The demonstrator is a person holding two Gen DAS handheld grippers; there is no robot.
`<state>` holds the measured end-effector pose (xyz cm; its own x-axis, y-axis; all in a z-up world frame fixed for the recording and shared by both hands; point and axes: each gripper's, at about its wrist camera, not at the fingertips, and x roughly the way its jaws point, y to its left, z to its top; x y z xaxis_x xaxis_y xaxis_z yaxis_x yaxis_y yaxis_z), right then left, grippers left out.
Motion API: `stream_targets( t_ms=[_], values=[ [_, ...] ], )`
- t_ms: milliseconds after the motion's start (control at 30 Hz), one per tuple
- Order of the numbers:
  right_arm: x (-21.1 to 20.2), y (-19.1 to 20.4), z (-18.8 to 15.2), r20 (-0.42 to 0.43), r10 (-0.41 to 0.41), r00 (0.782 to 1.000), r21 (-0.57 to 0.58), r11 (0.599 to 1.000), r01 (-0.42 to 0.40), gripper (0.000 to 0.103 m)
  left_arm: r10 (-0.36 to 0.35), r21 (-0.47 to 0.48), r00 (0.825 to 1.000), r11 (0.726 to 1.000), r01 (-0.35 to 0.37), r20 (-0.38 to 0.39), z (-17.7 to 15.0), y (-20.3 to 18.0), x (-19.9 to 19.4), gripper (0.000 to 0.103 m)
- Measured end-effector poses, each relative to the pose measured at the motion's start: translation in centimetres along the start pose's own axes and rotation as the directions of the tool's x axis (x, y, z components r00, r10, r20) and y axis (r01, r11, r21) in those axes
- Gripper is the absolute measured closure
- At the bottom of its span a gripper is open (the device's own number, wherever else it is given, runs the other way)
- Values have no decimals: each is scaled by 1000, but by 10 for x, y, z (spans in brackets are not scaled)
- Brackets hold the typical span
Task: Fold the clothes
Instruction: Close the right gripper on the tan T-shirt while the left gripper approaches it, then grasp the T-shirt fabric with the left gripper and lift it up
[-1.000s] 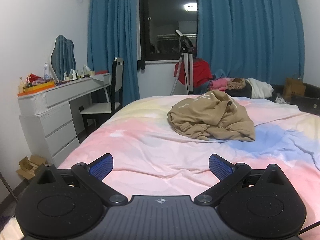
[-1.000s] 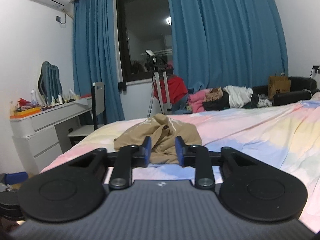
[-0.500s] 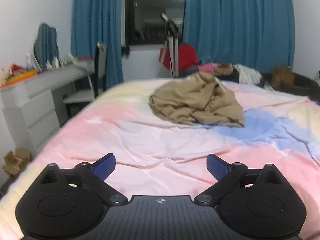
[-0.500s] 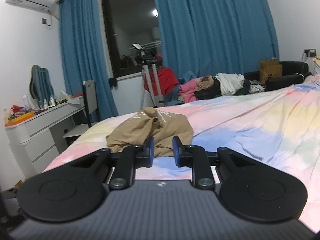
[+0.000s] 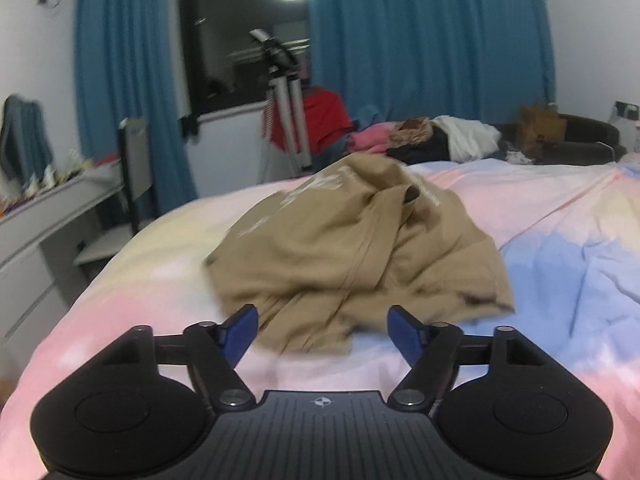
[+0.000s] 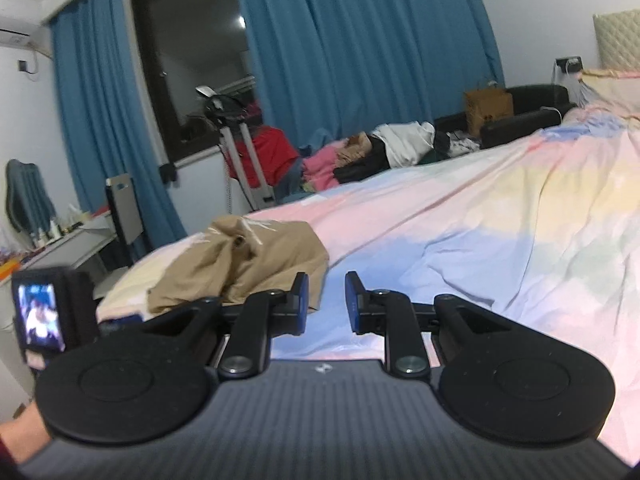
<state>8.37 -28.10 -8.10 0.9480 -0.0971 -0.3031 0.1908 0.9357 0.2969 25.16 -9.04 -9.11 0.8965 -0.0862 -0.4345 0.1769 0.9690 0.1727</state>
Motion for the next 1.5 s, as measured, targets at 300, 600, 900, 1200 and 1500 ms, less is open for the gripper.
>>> stream_targets(
  t_ms=[300, 600, 900, 1200, 1500],
  values=[
    [50, -7, -22, -101, -40, 994, 16, 999, 42, 81, -11, 6, 1000, 1000, 11, 1, 15, -12, 86, 90],
    [59, 2, -31, -104, -23, 994, -17, 1000, 21, 81, -48, -84, 985, 994, 62, 168, 27, 29, -19, 94],
    [17, 16, -20, 10, 53, 999, -87, 995, -52, 81, -166, -94, 940, 975, 202, 298, 34, 49, -185, 95],
    [-52, 44, -10, 75, 256, 964, -181, 954, -239, 80, -220, -162, 875, 935, 315, 432, 23, 80, -312, 94],
    [-62, 96, -43, -156, 422, 893, -330, 830, -449, 59, -175, -306, 953, 919, 248, 247, -28, 116, -262, 94]
  ],
)
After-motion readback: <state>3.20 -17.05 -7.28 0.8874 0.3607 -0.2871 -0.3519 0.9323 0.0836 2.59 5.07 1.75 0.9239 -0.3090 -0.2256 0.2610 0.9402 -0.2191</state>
